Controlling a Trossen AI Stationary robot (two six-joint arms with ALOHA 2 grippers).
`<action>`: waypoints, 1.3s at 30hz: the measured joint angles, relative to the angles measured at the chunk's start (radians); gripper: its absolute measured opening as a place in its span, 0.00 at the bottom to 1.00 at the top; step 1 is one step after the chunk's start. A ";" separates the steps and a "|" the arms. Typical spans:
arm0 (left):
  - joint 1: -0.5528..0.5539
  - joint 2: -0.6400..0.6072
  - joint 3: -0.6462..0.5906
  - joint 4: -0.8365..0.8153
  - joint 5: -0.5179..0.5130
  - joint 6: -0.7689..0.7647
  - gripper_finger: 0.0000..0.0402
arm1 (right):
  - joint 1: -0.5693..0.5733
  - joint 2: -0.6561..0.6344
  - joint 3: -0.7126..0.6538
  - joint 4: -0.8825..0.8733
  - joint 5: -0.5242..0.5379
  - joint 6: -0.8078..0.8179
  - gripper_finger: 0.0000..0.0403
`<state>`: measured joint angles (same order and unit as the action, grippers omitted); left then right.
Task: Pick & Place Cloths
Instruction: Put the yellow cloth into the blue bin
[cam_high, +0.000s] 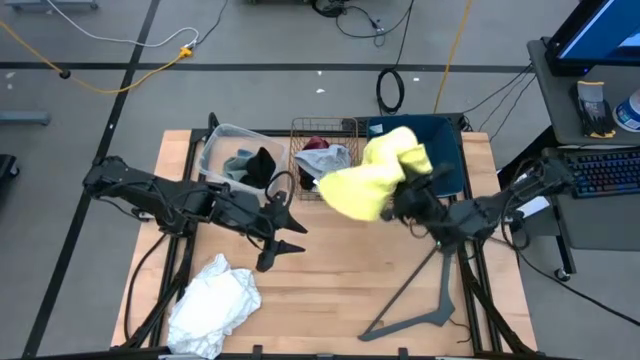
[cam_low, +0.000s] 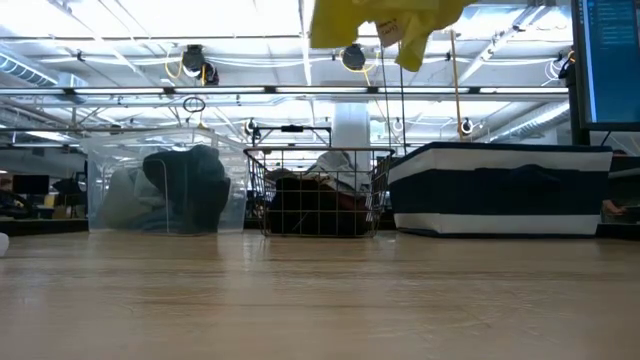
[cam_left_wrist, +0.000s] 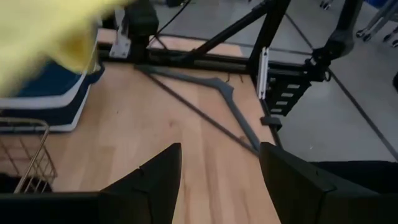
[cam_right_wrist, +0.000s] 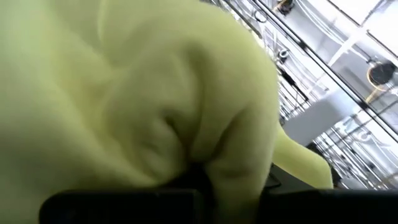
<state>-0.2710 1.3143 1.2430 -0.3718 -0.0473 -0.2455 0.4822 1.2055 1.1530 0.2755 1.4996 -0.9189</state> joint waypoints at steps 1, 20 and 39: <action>0.000 0.001 0.000 -0.009 -0.004 -0.001 0.54 | -0.013 -0.011 0.000 0.000 -0.004 -0.011 0.07; 0.000 0.002 -0.001 -0.020 -0.006 0.018 0.54 | -0.316 -0.231 -0.028 0.002 0.072 0.097 0.07; 0.000 0.002 -0.001 -0.021 -0.006 0.018 0.54 | -0.583 -0.364 -0.438 0.018 0.071 0.334 0.07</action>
<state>-0.2710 1.3159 1.2423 -0.3927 -0.0532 -0.2279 -0.1010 0.8414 0.7155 0.2936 1.5703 -0.5846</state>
